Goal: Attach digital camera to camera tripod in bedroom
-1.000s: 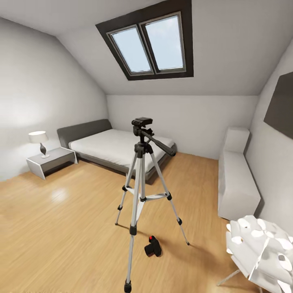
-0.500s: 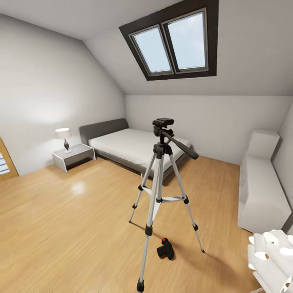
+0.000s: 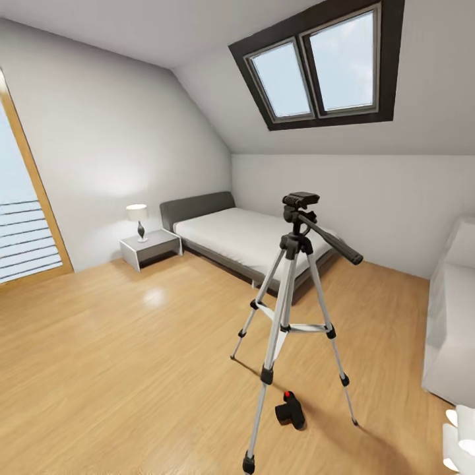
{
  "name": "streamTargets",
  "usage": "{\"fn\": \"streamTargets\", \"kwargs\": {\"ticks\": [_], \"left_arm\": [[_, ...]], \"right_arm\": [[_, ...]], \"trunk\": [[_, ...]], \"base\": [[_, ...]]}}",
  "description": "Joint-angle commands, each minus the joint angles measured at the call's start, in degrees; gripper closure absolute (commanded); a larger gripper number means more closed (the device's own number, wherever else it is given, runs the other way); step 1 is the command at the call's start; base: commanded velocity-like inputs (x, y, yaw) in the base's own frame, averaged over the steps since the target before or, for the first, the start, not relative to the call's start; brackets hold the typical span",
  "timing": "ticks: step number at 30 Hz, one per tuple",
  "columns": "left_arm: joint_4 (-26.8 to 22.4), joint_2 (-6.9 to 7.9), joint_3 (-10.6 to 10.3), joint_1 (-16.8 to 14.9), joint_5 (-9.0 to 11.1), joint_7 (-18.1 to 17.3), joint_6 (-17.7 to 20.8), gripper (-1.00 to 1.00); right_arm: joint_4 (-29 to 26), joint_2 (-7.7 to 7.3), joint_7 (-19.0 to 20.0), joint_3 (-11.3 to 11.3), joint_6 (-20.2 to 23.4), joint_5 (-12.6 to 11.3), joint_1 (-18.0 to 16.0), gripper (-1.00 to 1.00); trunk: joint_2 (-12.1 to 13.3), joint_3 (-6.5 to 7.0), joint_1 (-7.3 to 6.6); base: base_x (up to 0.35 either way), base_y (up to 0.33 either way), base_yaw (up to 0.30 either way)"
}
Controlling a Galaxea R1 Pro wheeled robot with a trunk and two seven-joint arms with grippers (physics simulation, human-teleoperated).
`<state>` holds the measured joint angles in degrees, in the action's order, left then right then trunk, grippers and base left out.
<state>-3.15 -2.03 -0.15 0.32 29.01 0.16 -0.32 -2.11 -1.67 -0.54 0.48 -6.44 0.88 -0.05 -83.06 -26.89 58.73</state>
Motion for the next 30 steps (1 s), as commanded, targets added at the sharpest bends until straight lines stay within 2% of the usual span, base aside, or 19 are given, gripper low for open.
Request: {"fn": "streamTargets", "kwargs": {"ticks": [1,30], "left_arm": [[-0.1,-0.01,0.0,0.0,0.2,0.0,0.0,-1.0],[-0.1,-0.12,0.0,0.0,0.2,0.0,0.0,-1.0]], "right_arm": [[0.0,-0.01,-0.1,0.0,-0.1,0.1,0.0,-1.0],[0.0,0.0,0.0,0.0,-0.1,0.1,0.0,-1.0]], "trunk": [[0.0,-0.04,0.0],[0.0,-0.04,0.0]], "base": [[0.0,0.0,0.278],[0.0,0.0,0.278]]}}
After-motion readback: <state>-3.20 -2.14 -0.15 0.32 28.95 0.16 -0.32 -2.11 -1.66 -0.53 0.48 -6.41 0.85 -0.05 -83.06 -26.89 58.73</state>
